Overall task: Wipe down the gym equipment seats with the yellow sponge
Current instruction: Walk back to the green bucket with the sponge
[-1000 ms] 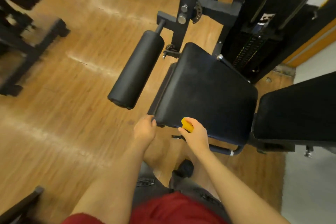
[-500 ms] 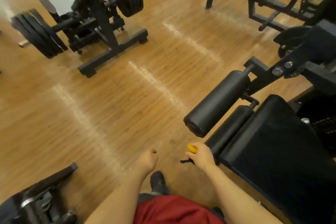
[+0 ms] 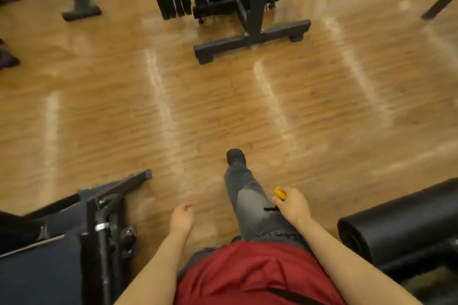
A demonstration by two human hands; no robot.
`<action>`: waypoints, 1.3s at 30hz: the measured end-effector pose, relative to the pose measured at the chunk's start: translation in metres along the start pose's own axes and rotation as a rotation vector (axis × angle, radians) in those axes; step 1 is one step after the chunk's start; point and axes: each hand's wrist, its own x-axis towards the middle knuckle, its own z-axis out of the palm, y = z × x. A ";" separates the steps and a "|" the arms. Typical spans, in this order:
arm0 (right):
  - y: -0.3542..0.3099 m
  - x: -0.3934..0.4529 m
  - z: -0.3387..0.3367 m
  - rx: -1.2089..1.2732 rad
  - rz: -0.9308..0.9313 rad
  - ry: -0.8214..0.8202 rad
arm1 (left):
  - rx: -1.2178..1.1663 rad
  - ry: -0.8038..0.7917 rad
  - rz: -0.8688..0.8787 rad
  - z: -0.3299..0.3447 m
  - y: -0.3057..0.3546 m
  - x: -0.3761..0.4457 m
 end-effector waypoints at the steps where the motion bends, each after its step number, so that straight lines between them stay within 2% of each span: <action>1: -0.016 0.021 -0.003 -0.031 -0.015 -0.037 | -0.021 0.012 -0.033 -0.008 0.004 0.014; 6: -0.108 0.148 -0.038 -0.161 -0.080 -0.155 | -0.004 -0.002 -0.064 -0.056 0.059 0.099; 10: -0.196 0.246 -0.076 -0.236 -0.100 -0.130 | 0.074 0.031 -0.037 -0.118 0.117 0.165; 14: -0.289 0.310 -0.087 -0.302 -0.191 -0.169 | -0.025 0.097 -0.094 -0.180 0.166 0.225; 19: -0.384 0.372 -0.076 -0.319 -0.164 -0.292 | -0.203 0.227 -0.119 -0.239 0.224 0.294; 21: -0.428 0.398 -0.073 -0.317 -0.199 -0.310 | -0.256 0.217 -0.137 -0.264 0.241 0.330; 24: -0.493 0.440 -0.070 -0.324 -0.218 -0.287 | -0.316 0.122 -0.153 -0.311 0.258 0.395; 26: -0.537 0.470 -0.065 -0.297 -0.151 -0.233 | -0.343 0.070 -0.132 -0.359 0.273 0.440; 28: -0.584 0.496 -0.060 -0.169 -0.065 -0.166 | -0.376 0.018 -0.127 -0.419 0.293 0.480; 34: -0.750 0.561 -0.042 0.049 0.093 -0.054 | -0.363 0.010 -0.239 -0.591 0.319 0.602; 39: -0.897 0.592 -0.020 0.023 -0.032 0.001 | -0.293 0.005 -0.226 -0.677 0.359 0.672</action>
